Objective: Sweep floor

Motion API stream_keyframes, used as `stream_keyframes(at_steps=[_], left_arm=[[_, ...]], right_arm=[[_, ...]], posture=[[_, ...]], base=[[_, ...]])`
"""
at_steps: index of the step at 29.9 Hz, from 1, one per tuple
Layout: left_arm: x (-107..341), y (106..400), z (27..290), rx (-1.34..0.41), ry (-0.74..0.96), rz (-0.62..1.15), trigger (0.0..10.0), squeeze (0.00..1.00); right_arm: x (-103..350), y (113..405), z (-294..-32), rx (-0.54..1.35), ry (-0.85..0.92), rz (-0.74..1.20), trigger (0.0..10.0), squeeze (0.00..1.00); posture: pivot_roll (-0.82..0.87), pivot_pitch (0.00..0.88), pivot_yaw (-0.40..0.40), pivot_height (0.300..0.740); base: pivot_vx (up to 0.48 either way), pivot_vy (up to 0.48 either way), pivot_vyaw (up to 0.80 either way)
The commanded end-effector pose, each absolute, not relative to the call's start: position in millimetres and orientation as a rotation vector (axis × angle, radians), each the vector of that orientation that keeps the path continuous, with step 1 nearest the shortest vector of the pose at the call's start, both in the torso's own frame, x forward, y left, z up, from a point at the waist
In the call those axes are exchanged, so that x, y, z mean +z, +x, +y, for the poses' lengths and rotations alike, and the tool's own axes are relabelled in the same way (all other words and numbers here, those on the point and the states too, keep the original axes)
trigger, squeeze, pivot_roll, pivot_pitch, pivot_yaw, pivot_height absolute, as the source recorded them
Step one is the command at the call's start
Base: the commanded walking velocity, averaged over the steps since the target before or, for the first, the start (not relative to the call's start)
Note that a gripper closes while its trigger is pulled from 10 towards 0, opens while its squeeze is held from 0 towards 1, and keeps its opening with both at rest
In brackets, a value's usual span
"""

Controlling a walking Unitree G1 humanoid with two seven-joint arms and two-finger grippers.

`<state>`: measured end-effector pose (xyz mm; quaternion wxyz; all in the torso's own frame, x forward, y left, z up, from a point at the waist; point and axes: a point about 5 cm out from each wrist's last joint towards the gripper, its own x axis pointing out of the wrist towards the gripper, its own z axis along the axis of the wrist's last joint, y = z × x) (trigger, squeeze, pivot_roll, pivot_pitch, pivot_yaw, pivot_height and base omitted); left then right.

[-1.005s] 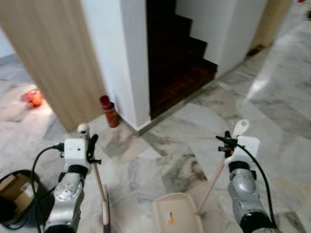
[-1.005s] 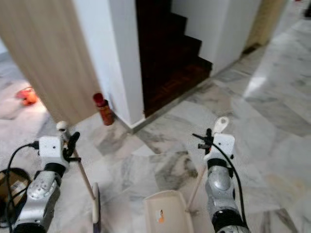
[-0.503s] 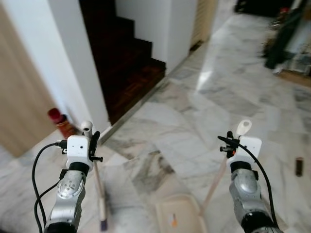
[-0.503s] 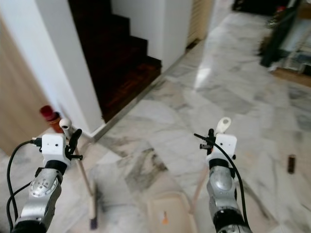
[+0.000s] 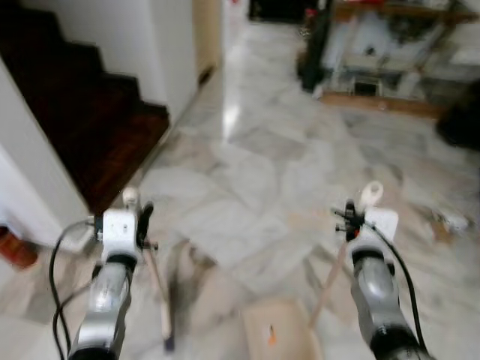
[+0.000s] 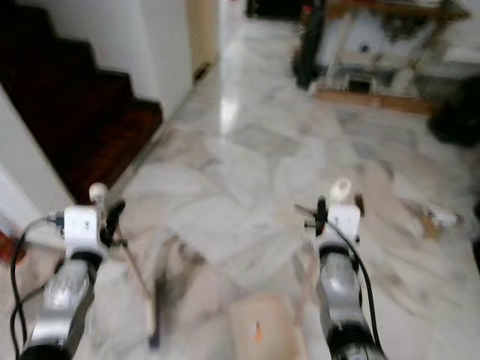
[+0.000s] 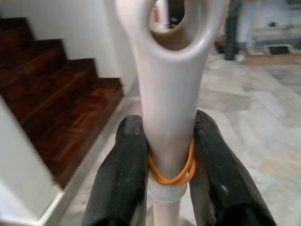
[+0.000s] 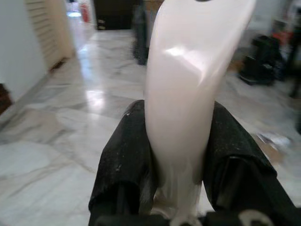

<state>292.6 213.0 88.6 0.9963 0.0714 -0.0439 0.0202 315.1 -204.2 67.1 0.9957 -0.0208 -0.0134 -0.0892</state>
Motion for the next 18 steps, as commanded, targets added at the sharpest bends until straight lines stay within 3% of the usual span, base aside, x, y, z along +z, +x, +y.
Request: stream_keyframes(at_steps=[1,14,18], left_arm=[[96.5,295.9,210.8,0.028,0.16,-0.129,10.0,0.0],[93.6,293.7,205.0,0.003,0.124,-0.121,10.0,0.0],[92.7,293.5,204.7,0.003,0.125,-0.115,10.0,0.0]], right_arm=[[70.8,316.7,-205.1,-0.188,-0.028,-0.047,10.0,0.0],[69.4,315.6,-206.2,-0.187,-0.032,-0.044,10.0,0.0],[70.5,315.6,-205.8,-0.184,-0.037,-0.055,10.0,0.0]], posture=[[0.09,0.0,0.045,0.74],[0.09,0.0,0.04,0.74],[0.09,0.0,0.038,0.74]], base=[[0.0,0.0,-0.79],[0.0,0.0,-0.79],[0.0,0.0,-0.4]])
